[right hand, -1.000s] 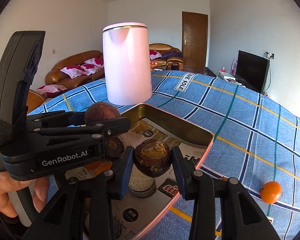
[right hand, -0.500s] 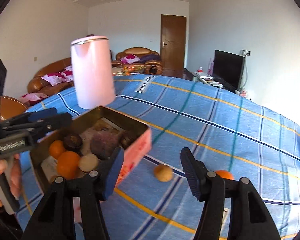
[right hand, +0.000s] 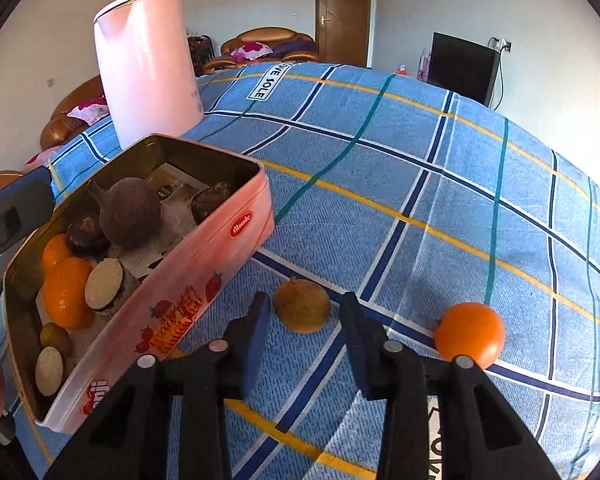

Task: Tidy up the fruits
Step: 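Grasp the small yellow-brown round fruit with the right tool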

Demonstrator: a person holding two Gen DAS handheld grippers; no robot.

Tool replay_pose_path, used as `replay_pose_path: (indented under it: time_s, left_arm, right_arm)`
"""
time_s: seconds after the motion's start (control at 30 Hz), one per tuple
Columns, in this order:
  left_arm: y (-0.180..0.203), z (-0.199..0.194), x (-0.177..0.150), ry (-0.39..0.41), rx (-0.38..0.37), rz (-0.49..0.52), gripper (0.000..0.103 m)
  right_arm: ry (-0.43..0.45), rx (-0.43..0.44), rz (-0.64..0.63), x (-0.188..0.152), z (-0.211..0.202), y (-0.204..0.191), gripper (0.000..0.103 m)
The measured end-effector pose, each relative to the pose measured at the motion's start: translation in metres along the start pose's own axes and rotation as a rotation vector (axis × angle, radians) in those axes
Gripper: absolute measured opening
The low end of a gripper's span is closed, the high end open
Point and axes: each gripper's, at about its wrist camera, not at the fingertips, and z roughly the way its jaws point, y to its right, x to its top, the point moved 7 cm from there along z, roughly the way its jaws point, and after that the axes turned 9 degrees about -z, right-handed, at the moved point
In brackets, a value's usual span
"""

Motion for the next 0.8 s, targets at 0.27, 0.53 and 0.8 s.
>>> replay_pose_path:
  time_s: [0.27,0.53,0.8]
  left_arm:
    - [0.056,0.003,-0.006,-0.028,-0.056,0.074,0.076]
    - [0.127,0.031,-0.023,-0.108,-0.115,0.157,0.076]
    - [0.169,0.076,-0.043,-0.211,-0.116,0.194,0.076]
  right_arm:
    - [0.151,-0.058,0.019,-0.015,-0.055,0.026,0.029]
    - [0.197,-0.255,0.146,-0.046,-0.094,0.109,0.029]
    - [0.2,-0.291,0.258,-0.073,-0.099,0.156,0.029]
